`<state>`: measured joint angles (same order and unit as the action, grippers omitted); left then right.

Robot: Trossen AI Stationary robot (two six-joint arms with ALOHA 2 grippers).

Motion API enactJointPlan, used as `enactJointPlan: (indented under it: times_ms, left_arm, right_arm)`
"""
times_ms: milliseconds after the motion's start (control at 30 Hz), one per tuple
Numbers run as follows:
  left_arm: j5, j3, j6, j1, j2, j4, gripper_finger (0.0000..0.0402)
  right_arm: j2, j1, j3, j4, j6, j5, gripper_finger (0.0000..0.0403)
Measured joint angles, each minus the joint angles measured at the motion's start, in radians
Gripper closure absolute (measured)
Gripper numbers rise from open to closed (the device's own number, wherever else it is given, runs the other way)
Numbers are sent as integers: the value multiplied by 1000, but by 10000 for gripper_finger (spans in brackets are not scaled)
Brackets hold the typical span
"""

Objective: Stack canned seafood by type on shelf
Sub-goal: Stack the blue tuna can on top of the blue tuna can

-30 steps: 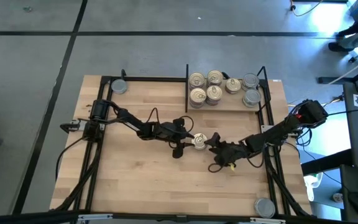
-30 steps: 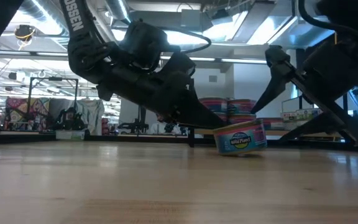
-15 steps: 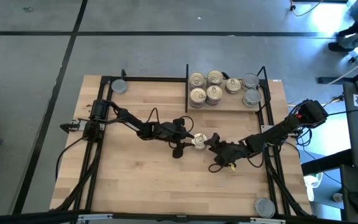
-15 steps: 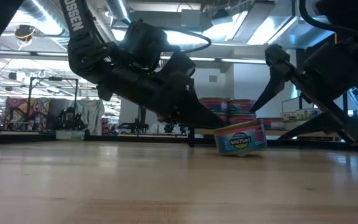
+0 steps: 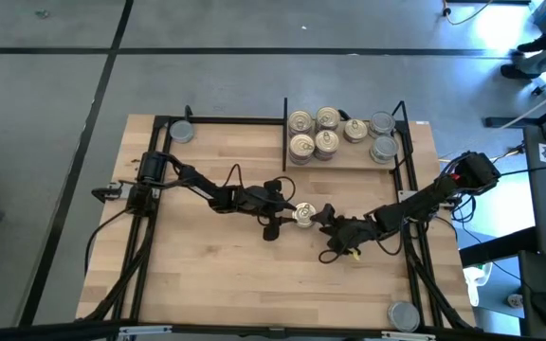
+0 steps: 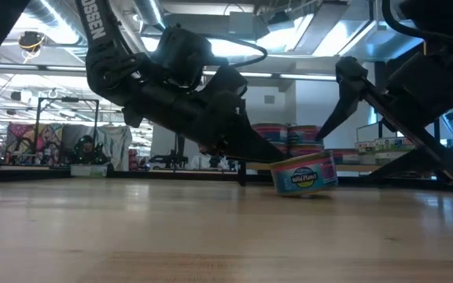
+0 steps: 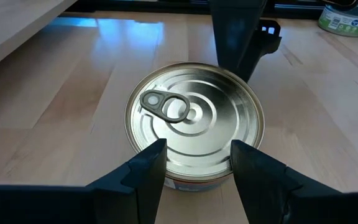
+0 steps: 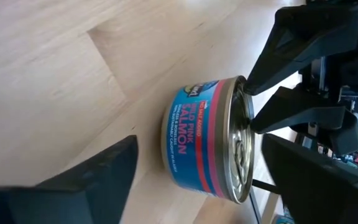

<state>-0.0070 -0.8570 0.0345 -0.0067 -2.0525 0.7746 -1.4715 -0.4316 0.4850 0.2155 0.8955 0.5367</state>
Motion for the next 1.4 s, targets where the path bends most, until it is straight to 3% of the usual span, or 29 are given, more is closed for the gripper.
enactJointPlan:
  times_ms: [133, 200, 700, 1167, 1400]
  left_arm:
    - [0, 0, 0, 0, 0, 0, 226]
    - [0, 0, 0, 0, 0, 0, 226]
    - [0, 0, 16, 0, 0, 0, 226]
    - [0, 0, 16, 0, 0, 1, 226]
    - [0, 0, 14, 0, 0, 8, 226]
  right_arm:
    - [0, 0, 0, -1, -2, -1, 14]
    - [0, 0, 0, -1, -8, -18, 7]
    - [0, 5, 0, -1, -7, -55, 35]
    - [0, 141, 0, 10, 9, -103, 36]
    - [-82, 144, 0, 88, 79, -102, 36]
